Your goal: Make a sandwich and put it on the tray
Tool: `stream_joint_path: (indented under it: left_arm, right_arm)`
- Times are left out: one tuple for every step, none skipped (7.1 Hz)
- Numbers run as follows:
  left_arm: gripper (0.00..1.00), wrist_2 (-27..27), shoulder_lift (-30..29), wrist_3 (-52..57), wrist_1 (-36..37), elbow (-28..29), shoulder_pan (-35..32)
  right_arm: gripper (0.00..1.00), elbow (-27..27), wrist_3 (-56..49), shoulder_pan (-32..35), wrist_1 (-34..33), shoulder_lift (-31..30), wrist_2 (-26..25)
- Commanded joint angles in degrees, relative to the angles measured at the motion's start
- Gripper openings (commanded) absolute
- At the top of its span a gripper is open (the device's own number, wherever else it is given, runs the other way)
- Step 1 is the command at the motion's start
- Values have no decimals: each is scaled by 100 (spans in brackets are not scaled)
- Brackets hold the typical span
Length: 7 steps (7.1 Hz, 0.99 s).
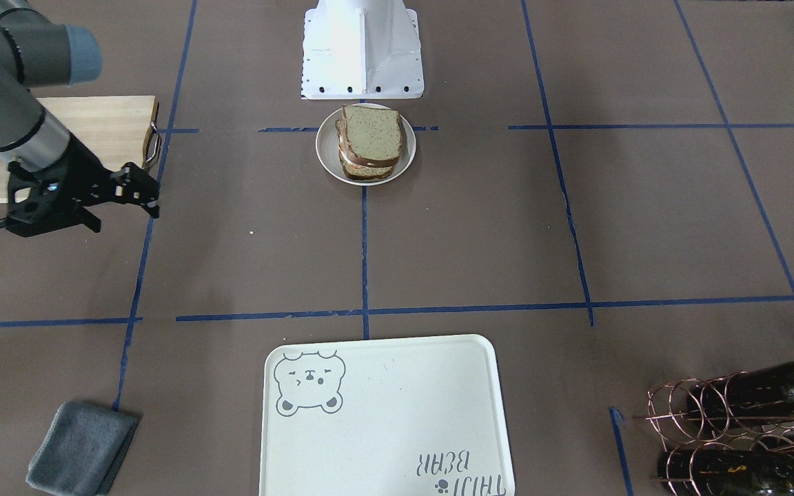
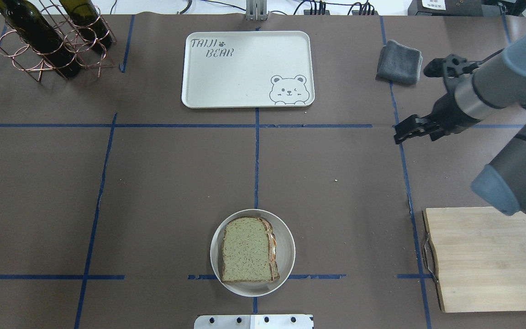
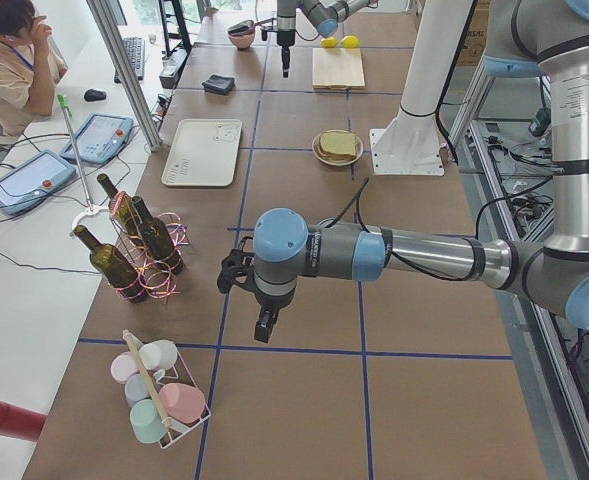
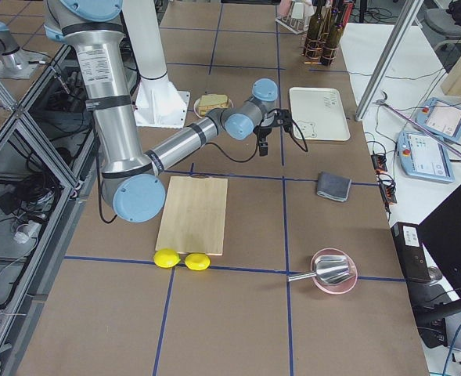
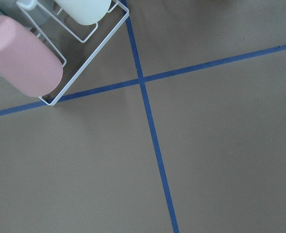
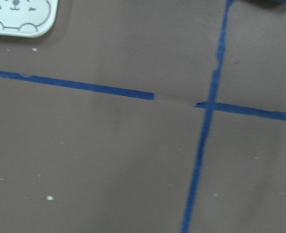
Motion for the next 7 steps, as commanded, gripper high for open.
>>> stream_joint_path:
  left_arm:
    - [100,-10,-338,-5,-996,94,2]
    - [100,-237,-381,-66,-1326,277,10]
    - [100,-691,-382,-667,-1381,244,115]
    - [100,-757,-373,-1239,-1399,-26,438]
    - [100,-627,-330,-1314,-1582,-429,1007]
    - [100,-600,-329,-1637,-1662,-625,1395]
    - [100,-565,-355,-2362,-1698,-940,1912]
  right_arm:
    - [100,14,-2128,1192,-383,-857,446]
    - [100,6,-2988,1544,-420,-1417,447]
    - [100,-38,-3728,2061,-438,-1806,456]
    - [100,-55,-4266,2501,-612,-2053,569]
    - [100,-38,-4750,2915,-1066,-2126,648]
    - [100,-38,-4981,3136,-1254,-2300,640]
    - [100,-38,-4983,3252,-1273,-2406,640]
